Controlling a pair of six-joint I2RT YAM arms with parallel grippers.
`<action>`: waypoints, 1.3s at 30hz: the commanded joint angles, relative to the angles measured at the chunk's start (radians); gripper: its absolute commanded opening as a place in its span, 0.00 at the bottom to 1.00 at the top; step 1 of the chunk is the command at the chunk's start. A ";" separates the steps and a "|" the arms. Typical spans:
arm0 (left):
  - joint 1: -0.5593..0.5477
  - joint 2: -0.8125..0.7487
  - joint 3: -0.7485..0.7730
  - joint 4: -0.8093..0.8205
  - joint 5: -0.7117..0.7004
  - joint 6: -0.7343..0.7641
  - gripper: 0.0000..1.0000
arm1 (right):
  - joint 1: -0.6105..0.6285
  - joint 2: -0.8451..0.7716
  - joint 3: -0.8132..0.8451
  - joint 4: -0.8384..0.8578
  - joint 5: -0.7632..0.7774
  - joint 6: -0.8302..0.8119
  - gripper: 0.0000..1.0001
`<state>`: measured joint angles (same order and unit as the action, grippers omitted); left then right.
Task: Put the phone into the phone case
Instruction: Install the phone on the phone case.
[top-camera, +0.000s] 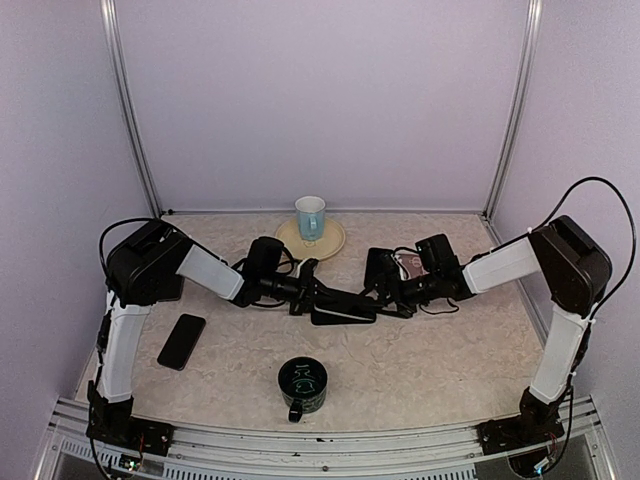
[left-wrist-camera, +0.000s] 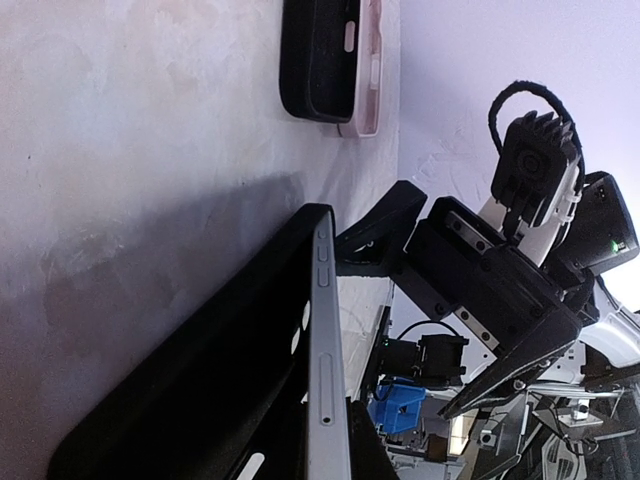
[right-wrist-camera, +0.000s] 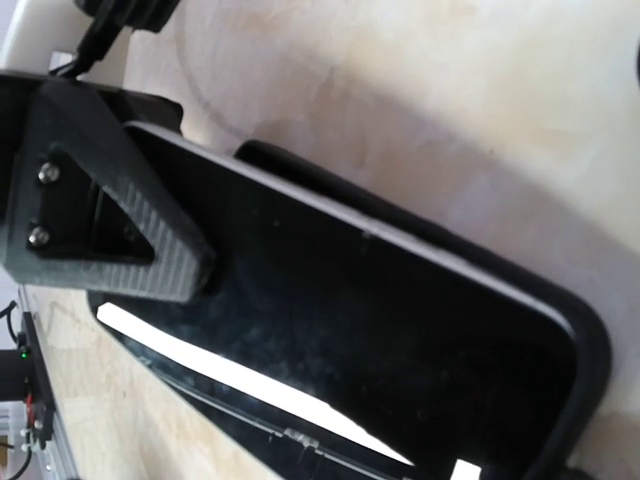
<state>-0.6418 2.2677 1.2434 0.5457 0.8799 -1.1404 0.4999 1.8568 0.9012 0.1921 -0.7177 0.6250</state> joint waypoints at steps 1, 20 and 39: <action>-0.005 -0.062 -0.001 0.122 0.053 -0.013 0.00 | -0.010 -0.001 0.005 0.004 -0.034 0.003 1.00; -0.013 -0.062 -0.005 0.142 0.060 -0.014 0.00 | -0.026 0.014 -0.034 0.156 -0.143 0.099 0.91; -0.026 -0.050 -0.006 0.182 0.105 -0.027 0.00 | -0.027 0.096 -0.107 0.609 -0.332 0.331 0.51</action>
<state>-0.6483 2.2471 1.2331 0.6827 0.9588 -1.1706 0.4679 1.9377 0.7975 0.6094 -0.9577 0.8978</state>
